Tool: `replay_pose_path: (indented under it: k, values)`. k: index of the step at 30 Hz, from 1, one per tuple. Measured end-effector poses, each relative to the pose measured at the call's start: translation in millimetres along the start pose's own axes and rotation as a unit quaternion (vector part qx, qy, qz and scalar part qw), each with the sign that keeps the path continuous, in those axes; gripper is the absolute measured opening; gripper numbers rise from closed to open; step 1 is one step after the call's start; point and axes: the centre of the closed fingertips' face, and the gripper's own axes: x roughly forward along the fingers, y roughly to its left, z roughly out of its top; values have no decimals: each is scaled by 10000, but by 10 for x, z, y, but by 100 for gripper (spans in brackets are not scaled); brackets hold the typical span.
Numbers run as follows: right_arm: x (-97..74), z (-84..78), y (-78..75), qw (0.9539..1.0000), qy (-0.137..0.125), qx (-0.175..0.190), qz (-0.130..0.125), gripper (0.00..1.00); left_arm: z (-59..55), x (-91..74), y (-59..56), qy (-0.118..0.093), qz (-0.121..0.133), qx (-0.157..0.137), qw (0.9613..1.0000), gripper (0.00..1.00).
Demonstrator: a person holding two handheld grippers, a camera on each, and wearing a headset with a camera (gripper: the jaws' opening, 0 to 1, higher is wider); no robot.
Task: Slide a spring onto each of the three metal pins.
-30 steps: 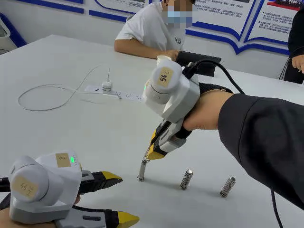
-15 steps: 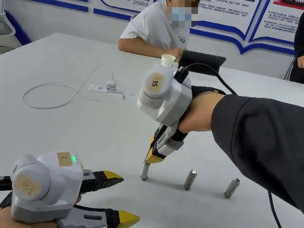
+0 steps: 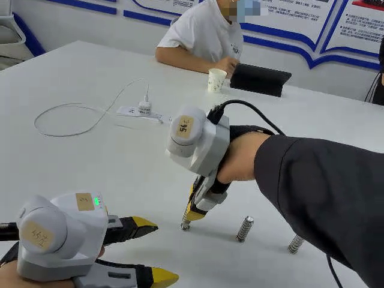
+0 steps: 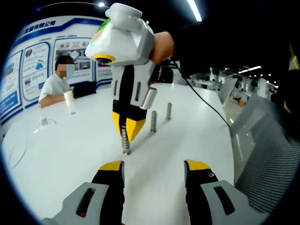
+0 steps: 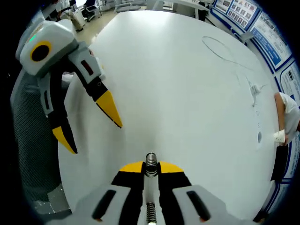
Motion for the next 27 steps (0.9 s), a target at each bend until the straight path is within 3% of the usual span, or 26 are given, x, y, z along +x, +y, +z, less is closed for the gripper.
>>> replay_pose_path:
  k: [16, 27]
  values:
    - [154, -32, 27, 10000, -3, 53, -31, 13, -13, -7, 9, 5, 20, -30, 10000, 52]
    - [8, -67, 27, 9991, -321, 235, -118, 18, 11, -11, 22, -17, 49, -39, 10000, 53]
